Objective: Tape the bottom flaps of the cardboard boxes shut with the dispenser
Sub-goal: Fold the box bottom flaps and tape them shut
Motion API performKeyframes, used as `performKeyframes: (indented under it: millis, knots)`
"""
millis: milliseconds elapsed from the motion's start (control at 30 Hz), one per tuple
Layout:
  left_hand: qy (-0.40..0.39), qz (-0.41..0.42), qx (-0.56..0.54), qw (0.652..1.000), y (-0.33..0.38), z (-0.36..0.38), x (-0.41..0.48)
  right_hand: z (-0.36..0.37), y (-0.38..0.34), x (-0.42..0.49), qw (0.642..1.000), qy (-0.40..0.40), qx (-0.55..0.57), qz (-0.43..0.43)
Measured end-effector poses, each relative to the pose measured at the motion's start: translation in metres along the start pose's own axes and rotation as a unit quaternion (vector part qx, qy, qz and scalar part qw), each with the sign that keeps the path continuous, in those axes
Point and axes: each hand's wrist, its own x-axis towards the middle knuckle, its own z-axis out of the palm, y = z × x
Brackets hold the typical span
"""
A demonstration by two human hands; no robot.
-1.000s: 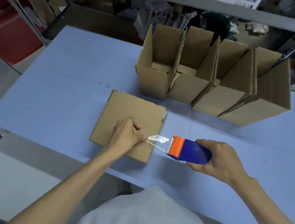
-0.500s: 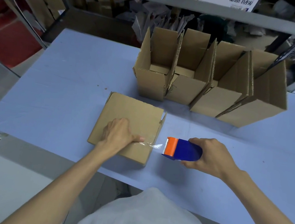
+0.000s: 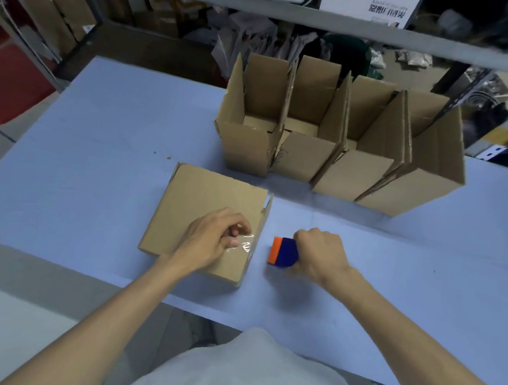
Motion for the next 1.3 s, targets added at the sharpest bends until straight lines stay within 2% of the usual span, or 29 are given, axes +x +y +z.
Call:
performKeyframes:
  millis: [133, 267, 333, 367, 400, 433, 467, 500, 533, 567, 633, 733, 867, 1000, 1133, 1200, 1267, 1300]
  knots:
    - [-0.092, 0.100, 0.156, 0.978, 0.005, 0.004, -0.001, -0.017, 0.033, -0.019, 0.989, 0.090, 0.099, 0.063]
    - [-0.133, 0.096, 0.291, 0.942, 0.017, 0.011, 0.006, -0.023, 0.040, -0.037, 0.979, 0.106, 0.160, 0.063]
    - [-0.156, 0.095, 0.315, 0.931, 0.021, 0.014, 0.008, -0.024, 0.041, -0.046, 0.965, 0.145, 0.209, 0.059]
    - [-0.143, 0.079, 0.276, 0.947, 0.024, 0.014, 0.010, -0.024, 0.041, -0.051, 0.955, 0.168, 0.241, 0.045]
    - [-0.100, 0.040, 0.182, 0.977, 0.027, 0.012, 0.010, -0.023, 0.041, -0.056, 0.942, 0.189, 0.275, 0.026]
    - [-0.039, -0.023, 0.037, 0.998, 0.032, 0.008, 0.011, -0.023, 0.040, -0.060, 0.929, 0.207, 0.308, 0.005]
    - [0.007, -0.093, -0.135, 0.986, 0.039, 0.003, 0.013, -0.023, 0.039, -0.064, 0.916, 0.223, 0.334, -0.016]
    - [0.010, -0.155, -0.296, 0.942, 0.049, -0.003, 0.014, -0.024, 0.037, -0.066, 0.906, 0.233, 0.351, -0.032]
    - [-0.013, -0.202, -0.408, 0.890, 0.056, -0.008, 0.016, -0.025, 0.036, -0.068, 0.901, 0.240, 0.359, -0.046]
    - [-0.042, -0.221, -0.466, 0.856, 0.061, -0.012, 0.016, -0.026, 0.034, -0.069, 0.897, 0.245, 0.363, -0.057]
    - [-0.079, -0.209, -0.505, 0.833, 0.068, -0.019, 0.014, -0.030, 0.032, -0.070, 0.891, 0.259, 0.366, -0.068]
    - [-0.098, -0.178, -0.536, 0.820, 0.072, -0.022, 0.012, -0.032, 0.031, -0.070, 0.876, 0.268, 0.397, -0.063]
    - [-0.131, -0.176, -0.599, 0.770, 0.075, -0.025, 0.011, -0.038, 0.029, -0.072, 0.840, 0.280, 0.459, -0.078]
    - [-0.143, -0.198, -0.574, 0.781, 0.075, -0.031, 0.013, -0.043, 0.026, -0.073, 0.831, 0.278, 0.473, -0.090]
    - [-0.153, -0.213, -0.591, 0.763, 0.074, -0.032, 0.015, -0.044, 0.026, -0.071, 0.819, 0.279, 0.493, -0.095]
    - [-0.156, -0.209, -0.621, 0.739, 0.070, -0.037, 0.015, -0.045, 0.028, -0.070, 0.813, 0.284, 0.500, -0.095]
    - [-0.161, -0.223, -0.668, 0.692, 0.065, -0.045, 0.017, -0.045, 0.031, -0.070, 0.807, 0.284, 0.509, -0.094]
    - [-0.165, -0.224, -0.672, 0.686, 0.064, -0.049, 0.017, -0.045, 0.033, -0.070, 0.805, 0.283, 0.513, -0.095]
